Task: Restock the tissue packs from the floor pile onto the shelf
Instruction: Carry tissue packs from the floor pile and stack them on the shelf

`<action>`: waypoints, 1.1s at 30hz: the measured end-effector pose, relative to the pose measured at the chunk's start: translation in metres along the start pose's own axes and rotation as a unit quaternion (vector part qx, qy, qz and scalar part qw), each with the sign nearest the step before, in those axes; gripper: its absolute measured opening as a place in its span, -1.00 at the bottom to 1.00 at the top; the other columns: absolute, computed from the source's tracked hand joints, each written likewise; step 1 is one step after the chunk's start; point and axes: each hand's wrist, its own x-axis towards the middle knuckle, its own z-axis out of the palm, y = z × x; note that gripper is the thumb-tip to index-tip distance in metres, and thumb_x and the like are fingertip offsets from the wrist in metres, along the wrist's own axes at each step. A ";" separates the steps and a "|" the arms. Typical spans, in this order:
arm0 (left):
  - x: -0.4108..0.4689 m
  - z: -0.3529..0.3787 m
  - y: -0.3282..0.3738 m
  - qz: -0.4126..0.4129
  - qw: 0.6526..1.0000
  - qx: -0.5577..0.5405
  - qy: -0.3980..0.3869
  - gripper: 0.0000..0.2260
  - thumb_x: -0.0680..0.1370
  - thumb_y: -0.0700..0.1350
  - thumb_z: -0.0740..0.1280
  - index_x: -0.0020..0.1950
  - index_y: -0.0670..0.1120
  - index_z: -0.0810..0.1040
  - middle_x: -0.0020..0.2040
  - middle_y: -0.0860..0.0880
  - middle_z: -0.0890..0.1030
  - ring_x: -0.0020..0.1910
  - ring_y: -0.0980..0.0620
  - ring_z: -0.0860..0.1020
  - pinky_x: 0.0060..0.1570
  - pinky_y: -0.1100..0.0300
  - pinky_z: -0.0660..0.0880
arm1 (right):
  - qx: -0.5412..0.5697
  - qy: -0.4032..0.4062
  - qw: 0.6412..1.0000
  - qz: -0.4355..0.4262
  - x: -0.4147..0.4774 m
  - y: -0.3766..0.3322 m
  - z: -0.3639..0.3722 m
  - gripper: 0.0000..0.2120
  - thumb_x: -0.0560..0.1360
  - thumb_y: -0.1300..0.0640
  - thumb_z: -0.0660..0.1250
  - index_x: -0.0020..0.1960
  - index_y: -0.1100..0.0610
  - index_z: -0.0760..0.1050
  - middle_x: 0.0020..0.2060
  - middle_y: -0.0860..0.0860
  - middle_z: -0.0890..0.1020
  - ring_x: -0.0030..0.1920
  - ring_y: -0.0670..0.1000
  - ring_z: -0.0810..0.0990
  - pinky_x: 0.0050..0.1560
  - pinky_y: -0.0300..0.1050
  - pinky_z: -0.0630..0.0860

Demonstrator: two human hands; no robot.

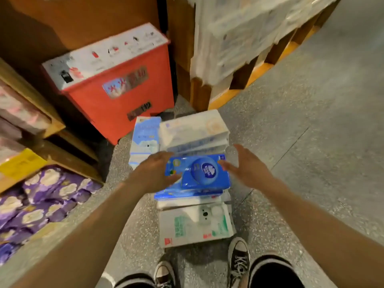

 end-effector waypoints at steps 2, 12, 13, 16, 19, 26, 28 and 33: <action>0.030 0.044 -0.021 -0.016 1.000 -0.005 0.007 -0.28 0.54 0.18 0.37 0.59 -0.07 0.18 0.55 -0.08 0.28 0.50 -0.10 0.28 0.38 0.10 0.26 | 0.006 0.000 1.000 0.001 0.040 0.023 0.037 -0.14 0.51 -0.40 0.19 0.61 0.09 0.07 0.49 0.20 0.35 0.43 0.23 0.41 0.35 0.13 0.39; 0.128 0.194 -0.128 -0.059 0.991 -0.087 0.088 -0.04 0.41 0.35 0.40 0.62 -0.03 0.03 0.61 -0.05 0.11 0.58 -0.01 0.08 0.50 0.12 0.10 | 0.163 0.028 0.981 0.100 0.189 0.108 0.177 -0.20 0.54 -0.24 0.33 0.55 0.22 0.16 0.30 0.26 0.52 0.25 0.27 0.54 -0.02 -0.06 0.38; 0.133 0.199 -0.132 -0.055 0.987 -0.093 0.117 -0.03 0.40 0.37 0.40 0.62 -0.05 0.05 0.61 -0.07 0.10 0.58 0.00 0.06 0.50 0.15 0.07 | 0.195 0.019 0.975 0.104 0.198 0.114 0.186 -0.23 0.50 -0.27 0.36 0.48 0.21 0.26 0.22 0.21 0.56 0.21 0.25 0.57 -0.04 -0.05 0.43; 0.140 0.206 -0.137 -0.086 0.972 -0.130 0.177 -0.01 0.40 0.37 0.38 0.62 -0.09 0.03 0.62 -0.08 0.04 0.60 0.01 -0.02 0.50 0.20 -0.01 | 0.287 0.012 0.954 0.085 0.211 0.119 0.205 -0.41 0.37 -0.36 0.45 0.12 0.11 0.58 -0.02 0.05 0.70 0.00 0.11 0.67 -0.18 -0.14 0.60; 0.142 0.209 -0.138 -0.154 0.945 -0.229 0.174 -0.01 0.42 0.30 0.38 0.63 -0.07 -0.08 0.62 -0.06 0.06 0.59 -0.01 0.07 0.47 0.14 0.11 | 0.327 0.025 0.942 0.070 0.210 0.113 0.211 -0.54 0.42 -0.26 0.48 0.09 0.08 0.64 -0.04 0.07 0.73 -0.03 0.11 0.70 0.06 0.14 0.65; 0.120 0.171 -0.123 -0.171 0.909 -0.338 0.174 0.07 0.39 0.11 0.56 0.63 -0.01 -0.12 0.60 0.03 0.15 0.55 0.02 0.18 0.40 0.13 0.23 | 0.340 0.089 0.935 0.040 0.177 0.086 0.173 -0.34 0.22 -0.38 0.50 0.13 0.04 0.58 -0.04 -0.02 0.72 -0.02 0.04 0.70 0.09 0.15 0.63; 0.101 0.142 -0.110 -0.167 0.898 -0.346 0.215 0.05 0.35 0.19 0.57 0.62 -0.03 -0.01 0.53 0.05 0.32 0.47 0.02 0.34 0.39 0.06 0.34 | 0.347 0.113 0.930 0.038 0.159 0.069 0.143 -0.51 0.34 -0.23 0.55 0.08 0.06 0.55 -0.09 -0.02 0.68 -0.05 0.04 0.67 0.04 0.04 0.60; 0.034 0.023 -0.072 -0.164 0.861 -0.386 0.288 -0.44 0.39 0.06 0.58 0.22 -0.14 0.41 -0.22 0.15 0.68 -0.24 0.03 0.64 -0.15 -0.01 0.59 | 0.377 0.152 0.914 0.014 0.086 0.004 0.030 -0.73 0.43 -0.03 0.56 -0.06 0.03 0.50 -0.15 -0.04 0.64 -0.16 -0.03 0.62 -0.13 -0.06 0.53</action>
